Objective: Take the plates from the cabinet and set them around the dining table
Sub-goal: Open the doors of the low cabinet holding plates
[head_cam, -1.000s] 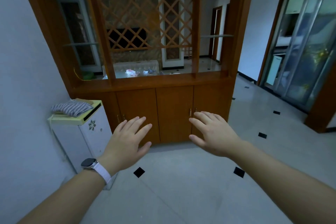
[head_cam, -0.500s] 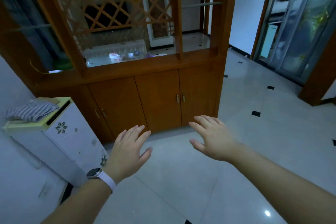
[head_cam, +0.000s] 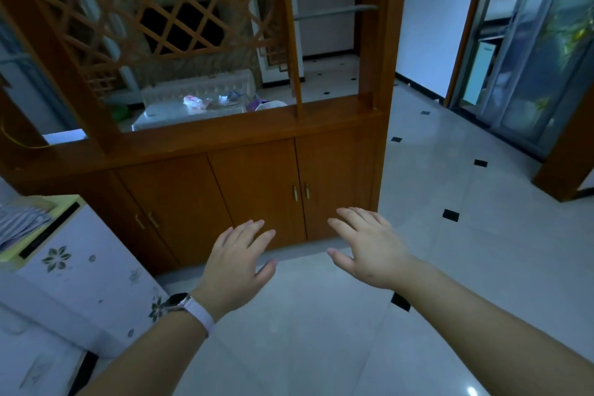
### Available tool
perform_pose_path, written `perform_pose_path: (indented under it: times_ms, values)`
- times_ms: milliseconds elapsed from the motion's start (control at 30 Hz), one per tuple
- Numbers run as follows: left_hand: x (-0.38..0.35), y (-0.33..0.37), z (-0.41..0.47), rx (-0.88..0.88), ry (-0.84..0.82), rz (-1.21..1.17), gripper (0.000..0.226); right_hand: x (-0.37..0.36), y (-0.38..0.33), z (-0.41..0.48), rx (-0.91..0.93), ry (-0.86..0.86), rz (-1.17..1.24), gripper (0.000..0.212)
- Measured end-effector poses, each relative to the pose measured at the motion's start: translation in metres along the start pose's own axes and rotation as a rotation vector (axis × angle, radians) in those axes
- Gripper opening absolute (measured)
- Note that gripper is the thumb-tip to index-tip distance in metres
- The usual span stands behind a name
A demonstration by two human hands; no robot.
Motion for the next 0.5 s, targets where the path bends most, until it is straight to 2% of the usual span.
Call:
perform_pose_path:
  times_ms: [300, 500]
  values:
    - [-0.042, -0.017, 0.082, -0.012, -0.017, 0.003, 0.056, -0.032, 0.052, 0.061, -0.021, -0.040, 0.007, 0.059]
    - [-0.086, -0.060, 0.154, -0.014, -0.001, -0.021, 0.057, -0.061, 0.093, 0.123, -0.050, -0.086, -0.037, 0.060]
Point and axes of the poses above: each hand's wrist, its own z-axis towards the middle knuckle, its own x-axis out of the back of the hand, y = z × x, the point moved 9 cm from there along z, towards the middle knuckle, and after that the axes turned 7 degrees about z, right-handed, at the moved point
